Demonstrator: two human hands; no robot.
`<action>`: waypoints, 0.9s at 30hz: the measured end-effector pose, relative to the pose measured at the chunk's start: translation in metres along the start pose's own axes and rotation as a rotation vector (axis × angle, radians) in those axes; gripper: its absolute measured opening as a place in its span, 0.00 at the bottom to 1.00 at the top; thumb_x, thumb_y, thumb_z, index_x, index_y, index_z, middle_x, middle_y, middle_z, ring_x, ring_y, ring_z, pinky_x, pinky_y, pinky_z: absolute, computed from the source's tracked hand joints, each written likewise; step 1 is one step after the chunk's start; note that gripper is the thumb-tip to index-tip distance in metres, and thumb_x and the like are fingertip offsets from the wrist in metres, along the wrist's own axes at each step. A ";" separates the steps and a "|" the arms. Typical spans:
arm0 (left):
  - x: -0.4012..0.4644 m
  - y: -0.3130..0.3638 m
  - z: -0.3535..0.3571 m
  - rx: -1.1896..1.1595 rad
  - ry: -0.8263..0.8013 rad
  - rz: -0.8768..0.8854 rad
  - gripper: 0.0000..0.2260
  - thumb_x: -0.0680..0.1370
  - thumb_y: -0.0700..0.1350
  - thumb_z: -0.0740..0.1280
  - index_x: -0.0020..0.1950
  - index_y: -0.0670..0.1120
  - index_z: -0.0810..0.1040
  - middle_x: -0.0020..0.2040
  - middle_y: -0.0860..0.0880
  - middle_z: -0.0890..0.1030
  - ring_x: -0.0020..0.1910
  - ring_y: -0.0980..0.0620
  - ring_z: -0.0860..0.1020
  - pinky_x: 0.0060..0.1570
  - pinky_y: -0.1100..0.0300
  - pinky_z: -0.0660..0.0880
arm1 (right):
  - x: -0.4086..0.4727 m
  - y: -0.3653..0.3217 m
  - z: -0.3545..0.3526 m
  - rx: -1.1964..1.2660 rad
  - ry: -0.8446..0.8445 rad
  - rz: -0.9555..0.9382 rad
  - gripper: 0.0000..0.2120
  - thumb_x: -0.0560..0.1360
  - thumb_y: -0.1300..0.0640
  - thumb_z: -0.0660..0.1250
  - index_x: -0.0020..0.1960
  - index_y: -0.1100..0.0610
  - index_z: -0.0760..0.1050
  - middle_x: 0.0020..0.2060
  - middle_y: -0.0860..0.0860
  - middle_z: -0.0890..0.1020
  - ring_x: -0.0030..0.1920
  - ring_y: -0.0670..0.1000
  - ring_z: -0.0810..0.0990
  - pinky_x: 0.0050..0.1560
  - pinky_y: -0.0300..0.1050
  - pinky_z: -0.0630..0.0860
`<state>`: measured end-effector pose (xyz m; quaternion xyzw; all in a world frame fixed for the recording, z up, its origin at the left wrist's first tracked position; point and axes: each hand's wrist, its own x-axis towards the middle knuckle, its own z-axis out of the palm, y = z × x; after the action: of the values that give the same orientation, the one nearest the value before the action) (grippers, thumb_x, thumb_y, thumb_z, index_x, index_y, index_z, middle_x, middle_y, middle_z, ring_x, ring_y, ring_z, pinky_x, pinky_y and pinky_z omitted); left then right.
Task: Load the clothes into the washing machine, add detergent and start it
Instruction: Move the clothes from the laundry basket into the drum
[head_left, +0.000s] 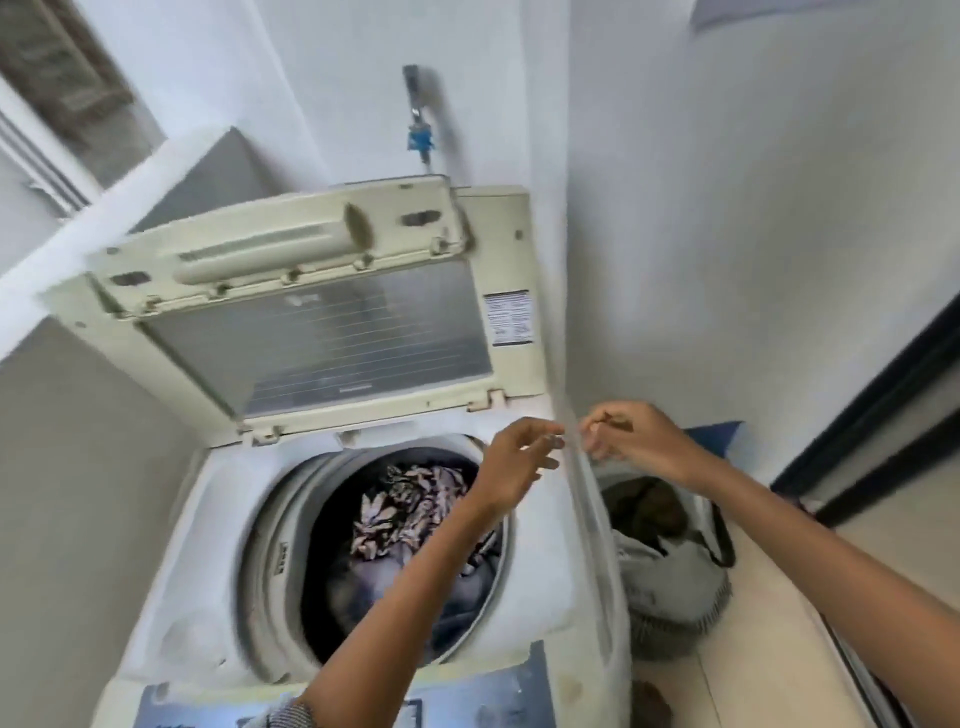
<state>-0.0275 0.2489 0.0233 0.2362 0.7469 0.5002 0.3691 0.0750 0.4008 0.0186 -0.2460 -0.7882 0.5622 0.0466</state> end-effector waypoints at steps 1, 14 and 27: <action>0.007 0.004 0.021 0.003 -0.035 0.008 0.09 0.80 0.39 0.60 0.57 0.40 0.77 0.48 0.48 0.81 0.36 0.59 0.78 0.34 0.68 0.71 | -0.002 0.013 -0.013 0.019 0.050 0.019 0.09 0.78 0.65 0.61 0.46 0.57 0.79 0.39 0.53 0.82 0.39 0.51 0.81 0.43 0.42 0.77; 0.151 -0.131 0.284 0.069 -0.317 -0.508 0.12 0.80 0.44 0.62 0.35 0.49 0.70 0.37 0.48 0.72 0.37 0.51 0.72 0.39 0.60 0.69 | 0.042 0.318 -0.092 0.155 0.168 0.663 0.09 0.75 0.69 0.60 0.44 0.64 0.78 0.37 0.58 0.79 0.37 0.52 0.76 0.41 0.43 0.72; 0.264 -0.353 0.325 0.736 -0.204 -0.550 0.15 0.80 0.50 0.59 0.65 0.49 0.71 0.64 0.48 0.75 0.65 0.47 0.70 0.62 0.55 0.67 | 0.237 0.563 -0.021 -0.421 -0.119 0.627 0.20 0.77 0.57 0.61 0.68 0.61 0.67 0.68 0.61 0.69 0.67 0.62 0.69 0.65 0.53 0.69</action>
<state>0.0714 0.4885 -0.4585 0.1927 0.8693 0.0599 0.4513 0.0646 0.6623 -0.5340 -0.4462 -0.7744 0.3881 -0.2250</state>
